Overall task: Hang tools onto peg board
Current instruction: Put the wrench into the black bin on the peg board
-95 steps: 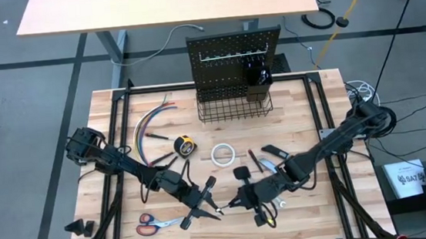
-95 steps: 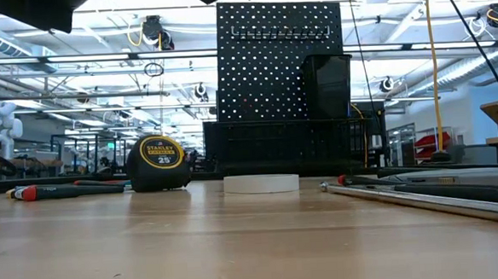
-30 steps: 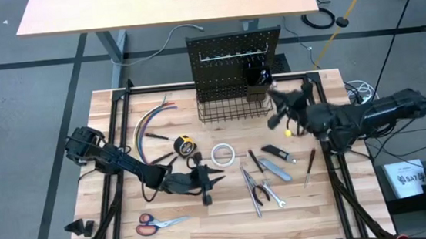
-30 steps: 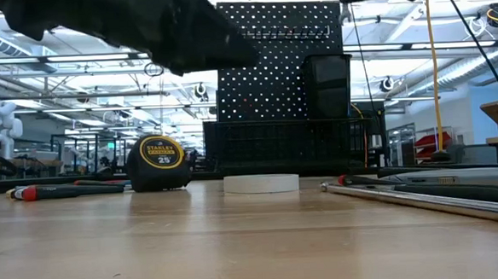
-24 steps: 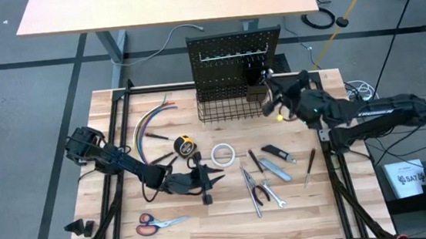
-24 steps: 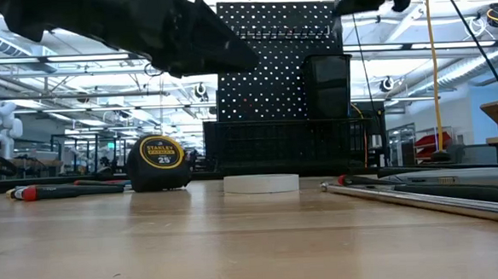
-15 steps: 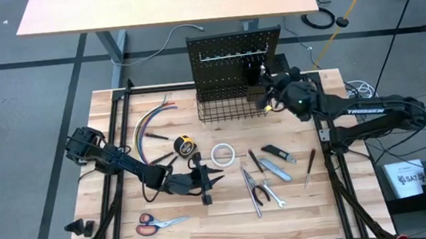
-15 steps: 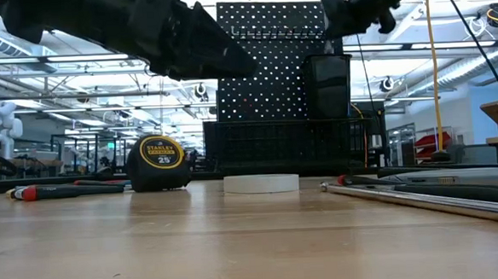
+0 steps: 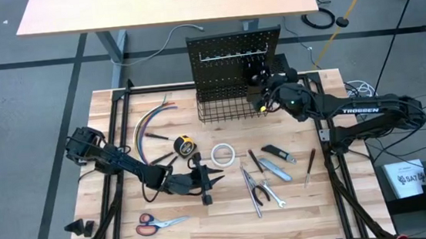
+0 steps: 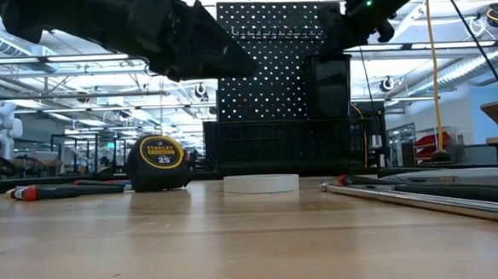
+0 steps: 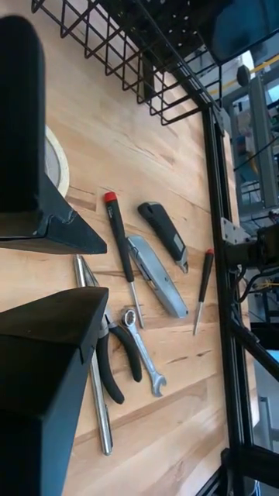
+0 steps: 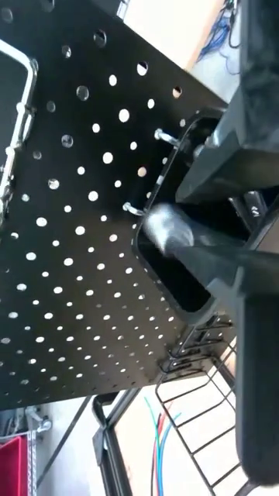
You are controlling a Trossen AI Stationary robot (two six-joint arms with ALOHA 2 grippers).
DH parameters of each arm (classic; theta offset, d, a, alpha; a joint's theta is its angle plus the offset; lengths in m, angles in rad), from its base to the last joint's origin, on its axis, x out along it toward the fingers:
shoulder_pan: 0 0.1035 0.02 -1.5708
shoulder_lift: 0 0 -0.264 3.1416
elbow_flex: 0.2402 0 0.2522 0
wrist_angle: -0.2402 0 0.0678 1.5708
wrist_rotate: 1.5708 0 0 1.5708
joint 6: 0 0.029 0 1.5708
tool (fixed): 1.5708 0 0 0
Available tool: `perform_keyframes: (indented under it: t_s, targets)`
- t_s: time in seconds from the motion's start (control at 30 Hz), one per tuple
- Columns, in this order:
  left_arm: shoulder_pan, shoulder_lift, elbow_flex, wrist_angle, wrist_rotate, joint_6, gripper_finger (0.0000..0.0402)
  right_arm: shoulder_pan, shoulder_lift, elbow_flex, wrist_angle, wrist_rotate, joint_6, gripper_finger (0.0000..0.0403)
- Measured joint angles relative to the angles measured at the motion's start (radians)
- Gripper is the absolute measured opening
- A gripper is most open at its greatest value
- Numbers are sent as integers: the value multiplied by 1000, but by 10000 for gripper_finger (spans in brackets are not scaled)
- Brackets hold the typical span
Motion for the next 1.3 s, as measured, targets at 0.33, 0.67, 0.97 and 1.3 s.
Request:
perform_keyframes:
  t_s: [0.33, 0.67, 0.97, 1.3]
  targets:
    - [-3, 1, 0, 0, 34, -1, 86, 73, -161, 1, -82, -104, 45, 150]
    - [-2, 1, 0, 4, 179, 1, 86, 298, -111, 1, -411, -842, 457, 142]
    - [-6, 1, 0, 4, 199, -24, 86, 657, 83, 0, -576, -759, 923, 130]
    - [-7, 4, 9, 188, 272, -25, 86, 882, 272, 0, -443, -659, 1004, 130]
